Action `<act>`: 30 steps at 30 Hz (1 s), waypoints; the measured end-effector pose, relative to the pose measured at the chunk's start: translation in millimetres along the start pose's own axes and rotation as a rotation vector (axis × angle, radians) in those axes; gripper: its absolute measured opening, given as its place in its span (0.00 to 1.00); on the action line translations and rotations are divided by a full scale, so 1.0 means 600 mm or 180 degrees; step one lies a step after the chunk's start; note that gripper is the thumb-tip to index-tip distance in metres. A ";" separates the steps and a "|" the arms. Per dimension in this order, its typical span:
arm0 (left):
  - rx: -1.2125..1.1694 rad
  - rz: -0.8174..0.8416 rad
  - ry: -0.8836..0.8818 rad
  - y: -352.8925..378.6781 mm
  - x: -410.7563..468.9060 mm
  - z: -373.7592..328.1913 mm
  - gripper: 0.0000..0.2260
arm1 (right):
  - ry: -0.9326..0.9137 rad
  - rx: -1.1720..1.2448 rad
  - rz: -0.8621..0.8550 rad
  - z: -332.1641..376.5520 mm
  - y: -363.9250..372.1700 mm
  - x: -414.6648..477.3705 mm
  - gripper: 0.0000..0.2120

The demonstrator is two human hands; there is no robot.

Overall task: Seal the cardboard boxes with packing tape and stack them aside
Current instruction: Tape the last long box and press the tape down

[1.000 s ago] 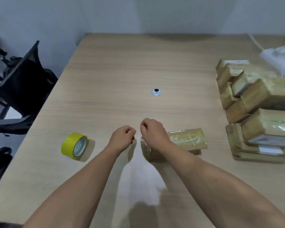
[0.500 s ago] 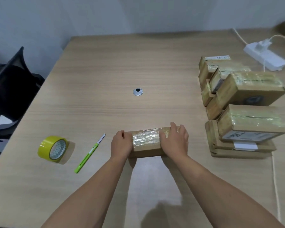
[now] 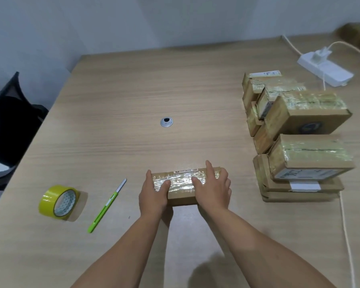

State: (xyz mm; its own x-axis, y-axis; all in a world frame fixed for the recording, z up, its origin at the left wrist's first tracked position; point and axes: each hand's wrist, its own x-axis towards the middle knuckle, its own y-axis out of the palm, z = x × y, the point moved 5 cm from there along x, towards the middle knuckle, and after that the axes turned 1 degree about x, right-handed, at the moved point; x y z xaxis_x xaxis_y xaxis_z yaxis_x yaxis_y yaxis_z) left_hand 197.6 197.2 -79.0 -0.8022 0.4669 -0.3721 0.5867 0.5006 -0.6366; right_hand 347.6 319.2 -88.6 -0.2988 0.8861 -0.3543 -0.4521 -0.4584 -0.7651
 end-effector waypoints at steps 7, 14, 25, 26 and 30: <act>-0.0739 -0.0236 -0.0345 -0.011 0.002 0.001 0.22 | 0.0071 0.0155 0.0024 -0.001 -0.002 0.005 0.26; -0.0105 -0.0150 -0.0364 -0.003 0.008 -0.016 0.30 | 0.0208 0.0100 0.0069 0.003 -0.002 0.010 0.38; -0.0267 -0.0217 -0.0281 0.001 0.010 -0.005 0.23 | 0.0191 0.0333 -0.0006 -0.001 -0.003 0.012 0.22; -0.0360 -0.0250 -0.0343 -0.001 0.010 -0.004 0.22 | 0.0195 0.0446 -0.0018 -0.003 -0.005 0.013 0.20; -0.0880 -0.0396 -0.0532 -0.006 0.015 0.000 0.19 | 0.0196 0.0923 -0.0059 -0.011 -0.013 0.020 0.17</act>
State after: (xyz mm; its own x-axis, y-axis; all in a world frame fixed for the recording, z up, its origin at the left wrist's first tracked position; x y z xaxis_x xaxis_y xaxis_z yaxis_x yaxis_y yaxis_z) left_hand 188.5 199.6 -80.3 -0.8631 0.2754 -0.4233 0.4728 0.7354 -0.4855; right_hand 353.1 333.9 -90.3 -0.2406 0.8929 -0.3806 -0.6810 -0.4347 -0.5893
